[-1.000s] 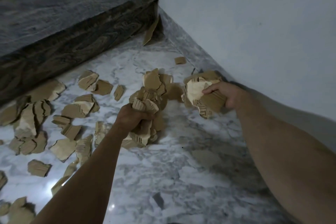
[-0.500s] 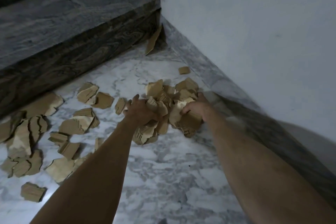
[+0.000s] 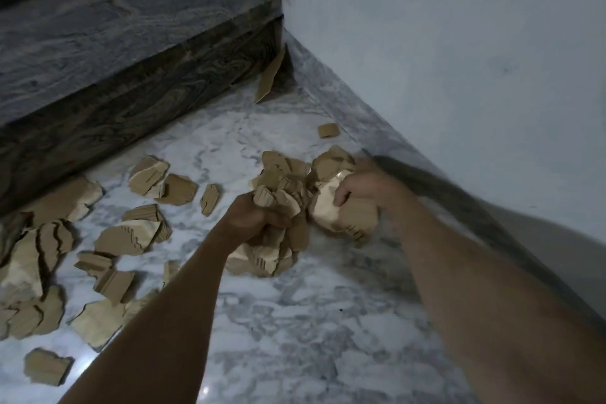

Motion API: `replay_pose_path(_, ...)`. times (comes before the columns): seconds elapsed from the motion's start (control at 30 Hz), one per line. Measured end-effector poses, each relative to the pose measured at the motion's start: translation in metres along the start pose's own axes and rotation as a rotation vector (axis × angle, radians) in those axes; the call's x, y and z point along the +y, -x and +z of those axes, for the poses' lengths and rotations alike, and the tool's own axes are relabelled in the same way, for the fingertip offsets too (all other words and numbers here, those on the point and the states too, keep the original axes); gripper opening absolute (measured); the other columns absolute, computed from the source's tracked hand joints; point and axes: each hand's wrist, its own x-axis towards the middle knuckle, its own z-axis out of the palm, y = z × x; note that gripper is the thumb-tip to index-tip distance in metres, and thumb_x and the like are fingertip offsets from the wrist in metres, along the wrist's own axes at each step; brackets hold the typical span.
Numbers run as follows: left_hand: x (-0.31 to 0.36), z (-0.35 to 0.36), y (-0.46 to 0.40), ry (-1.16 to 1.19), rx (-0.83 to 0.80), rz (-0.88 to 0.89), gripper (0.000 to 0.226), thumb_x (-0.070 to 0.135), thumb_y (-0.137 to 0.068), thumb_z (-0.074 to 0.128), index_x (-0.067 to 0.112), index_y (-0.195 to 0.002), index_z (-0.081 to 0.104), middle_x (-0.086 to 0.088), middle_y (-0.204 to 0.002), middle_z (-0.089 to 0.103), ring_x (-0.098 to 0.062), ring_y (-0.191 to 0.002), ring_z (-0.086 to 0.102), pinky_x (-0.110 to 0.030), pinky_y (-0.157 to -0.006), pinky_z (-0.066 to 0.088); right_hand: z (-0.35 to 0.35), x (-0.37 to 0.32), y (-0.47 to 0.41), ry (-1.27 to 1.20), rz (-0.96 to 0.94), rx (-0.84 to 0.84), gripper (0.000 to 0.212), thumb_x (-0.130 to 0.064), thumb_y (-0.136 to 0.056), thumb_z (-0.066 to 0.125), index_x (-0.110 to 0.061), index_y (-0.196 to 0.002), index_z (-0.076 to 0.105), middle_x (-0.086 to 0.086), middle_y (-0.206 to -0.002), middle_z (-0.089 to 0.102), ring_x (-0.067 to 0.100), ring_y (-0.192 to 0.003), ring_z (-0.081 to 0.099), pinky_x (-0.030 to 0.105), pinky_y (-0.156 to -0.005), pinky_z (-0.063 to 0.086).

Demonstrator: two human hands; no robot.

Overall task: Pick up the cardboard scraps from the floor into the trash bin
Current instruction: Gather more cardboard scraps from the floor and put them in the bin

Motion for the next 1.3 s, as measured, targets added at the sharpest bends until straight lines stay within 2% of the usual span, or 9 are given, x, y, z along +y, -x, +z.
replay_pose_path(0.1, 0.010, -0.021, 0.005, -0.081, -0.149, -0.058, 0.029, -0.005, -0.061, 0.083, 0.005, -0.087, 0.077, 0.001, -0.074, 0.076, -0.012, -0.069, 0.072, -0.020, -0.056, 0.053, -0.023, -0.012, -0.012, 0.115, -0.053, -0.021, 0.107, 0.000, -0.058, 0.088, -0.020, -0.148, 0.035, 0.006, -0.137, 0.052, 0.030, -0.120, 0.052, 0.043, -0.100, 0.049)
replay_pose_path(0.23, 0.003, -0.038, -0.002, -0.505, -0.393, -0.162, 0.073, 0.035, -0.023, 0.094, 0.006, -0.089, 0.079, -0.011, -0.090, 0.075, -0.031, -0.093, 0.069, -0.040, -0.086, 0.055, -0.008, -0.028, -0.015, 0.434, -0.153, -0.171, 0.130, -0.002, -0.065, 0.086, -0.037, -0.158, 0.003, -0.002, -0.165, 0.020, 0.030, -0.145, 0.030, 0.039, -0.107, 0.040)
replay_pose_path(0.3, -0.007, -0.038, -0.013, -0.672, -0.441, -0.148, 0.087, 0.058, -0.012, 0.091, 0.018, -0.088, 0.079, -0.006, -0.099, 0.076, -0.030, -0.101, 0.069, -0.048, -0.096, 0.054, 0.011, -0.029, -0.018, 0.609, -0.166, -0.159, 0.127, -0.006, -0.063, 0.087, -0.030, -0.160, 0.007, 0.003, -0.165, 0.017, 0.031, -0.147, 0.026, 0.041, -0.109, 0.040)
replay_pose_path(0.47, 0.005, -0.040, -0.009, -0.829, -0.275, -0.198, 0.099, 0.068, -0.016, 0.088, 0.023, -0.102, 0.068, -0.002, -0.121, 0.059, -0.024, -0.106, 0.062, -0.047, -0.095, 0.054, 0.021, -0.020, -0.014, 0.726, -0.114, -0.050, 0.108, -0.018, -0.057, 0.087, -0.031, -0.147, 0.027, 0.011, -0.142, 0.024, 0.037, -0.135, 0.025, 0.039, -0.082, 0.043)
replay_pose_path(0.67, 0.031, -0.027, -0.003, -0.960, -0.036, -0.031, 0.079, 0.051, -0.055, 0.089, 0.018, -0.121, 0.062, -0.008, -0.134, 0.044, -0.033, -0.122, 0.048, -0.040, -0.102, 0.046, 0.020, -0.008, -0.013, 0.628, -0.092, -0.021, 0.100, -0.020, -0.060, 0.086, -0.026, -0.142, 0.030, 0.007, -0.139, 0.022, 0.038, -0.136, 0.024, 0.039, -0.083, 0.042)
replay_pose_path(0.77, 0.024, -0.003, -0.008, -0.872, -0.043, 0.009, 0.094, 0.046, -0.052, 0.093, 0.017, -0.133, 0.054, -0.007, -0.138, 0.043, -0.033, -0.124, 0.045, -0.043, -0.103, 0.046, 0.022, -0.006, -0.012, 0.571, -0.080, 0.006, 0.104, -0.015, -0.061, 0.086, -0.024, -0.145, 0.025, 0.011, -0.144, 0.022, 0.038, -0.136, 0.027, 0.040, -0.082, 0.041)
replay_pose_path(0.87, 0.011, 0.014, -0.016, -1.012, -0.100, 0.037, 0.085, 0.055, -0.053, 0.088, 0.022, -0.125, 0.054, -0.009, -0.123, 0.035, -0.036, -0.119, 0.037, -0.043, -0.099, 0.043, 0.026, 0.000, -0.013, 0.506, -0.038, 0.046, 0.106, -0.014, -0.060, 0.087, -0.018, -0.144, 0.022, 0.018, -0.143, 0.031, 0.039, -0.132, 0.036, 0.043, -0.089, 0.047)
replay_pose_path(1.07, 0.008, 0.009, -0.019, -0.776, -0.081, 0.046, 0.058, 0.034, -0.056, 0.092, 0.019, -0.106, 0.067, -0.002, -0.110, 0.066, -0.026, -0.105, 0.063, -0.034, -0.083, 0.052, 0.022, 0.010, -0.012, 0.515, 0.030, 0.050, 0.103, -0.028, -0.057, 0.089, -0.016, -0.145, 0.036, 0.016, -0.143, 0.039, 0.036, -0.132, 0.037, 0.047, -0.105, 0.042)
replay_pose_path(1.3, 0.003, -0.043, -0.001, -0.158, -0.112, 0.162, 0.056, 0.021, -0.056, 0.085, 0.000, -0.105, 0.072, -0.019, -0.105, 0.073, -0.038, -0.104, 0.068, -0.052, -0.090, 0.056, -0.009, -0.011, -0.020, 0.013, -0.038, 0.026, 0.087, -0.010, -0.050, 0.091, -0.010, -0.130, 0.055, 0.006, -0.123, 0.061, 0.025, -0.108, 0.059, 0.033, -0.084, 0.054)
